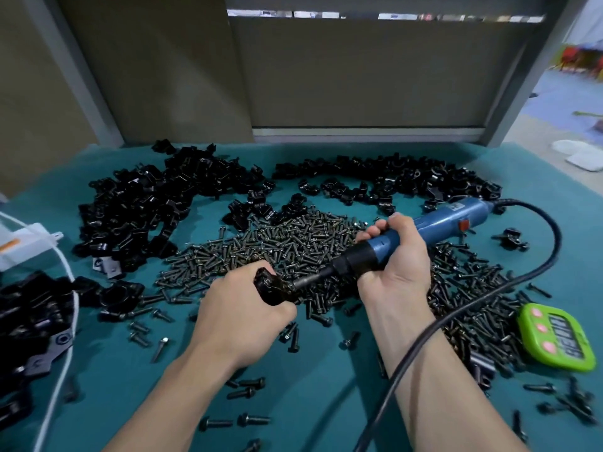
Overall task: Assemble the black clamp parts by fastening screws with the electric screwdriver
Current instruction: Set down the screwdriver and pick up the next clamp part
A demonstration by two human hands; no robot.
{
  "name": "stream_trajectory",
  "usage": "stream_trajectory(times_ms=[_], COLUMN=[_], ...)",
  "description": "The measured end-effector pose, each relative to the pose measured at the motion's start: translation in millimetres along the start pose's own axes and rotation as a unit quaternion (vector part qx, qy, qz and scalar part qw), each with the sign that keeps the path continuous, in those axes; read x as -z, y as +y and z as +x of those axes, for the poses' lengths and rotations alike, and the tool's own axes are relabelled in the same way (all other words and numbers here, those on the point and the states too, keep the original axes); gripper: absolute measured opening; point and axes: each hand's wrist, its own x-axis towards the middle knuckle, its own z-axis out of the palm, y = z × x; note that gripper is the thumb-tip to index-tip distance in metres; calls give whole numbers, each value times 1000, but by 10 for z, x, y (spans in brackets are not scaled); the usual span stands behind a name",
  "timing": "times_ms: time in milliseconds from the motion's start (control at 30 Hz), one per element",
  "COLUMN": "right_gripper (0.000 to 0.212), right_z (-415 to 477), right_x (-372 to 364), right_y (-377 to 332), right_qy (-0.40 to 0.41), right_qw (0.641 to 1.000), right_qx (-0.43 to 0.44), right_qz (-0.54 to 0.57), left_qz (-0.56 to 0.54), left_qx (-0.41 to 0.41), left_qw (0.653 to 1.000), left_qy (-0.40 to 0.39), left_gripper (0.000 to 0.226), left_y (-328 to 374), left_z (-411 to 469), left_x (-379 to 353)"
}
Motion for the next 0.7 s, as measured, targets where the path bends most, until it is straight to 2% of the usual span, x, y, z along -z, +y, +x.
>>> stream_trajectory(times_ms=[333,500,700], right_gripper=[16,23,21], right_z=[-37,-51,-50], right_x=[1,-1,2], right_y=[23,54,86], right_qy=[-42,-66,-75], right_qw=[999,998,997], right_qx=[-14,-5,-5], right_qz=[5,-10,-6], left_qz=[21,37,70], left_qx=[-4,-9,-2], left_qw=[1000,999,997], left_qy=[-7,-7,16], left_gripper=[26,23,23], left_y=[-25,-24,-9], left_z=[0,-13,-17], left_x=[-13,-18,-32])
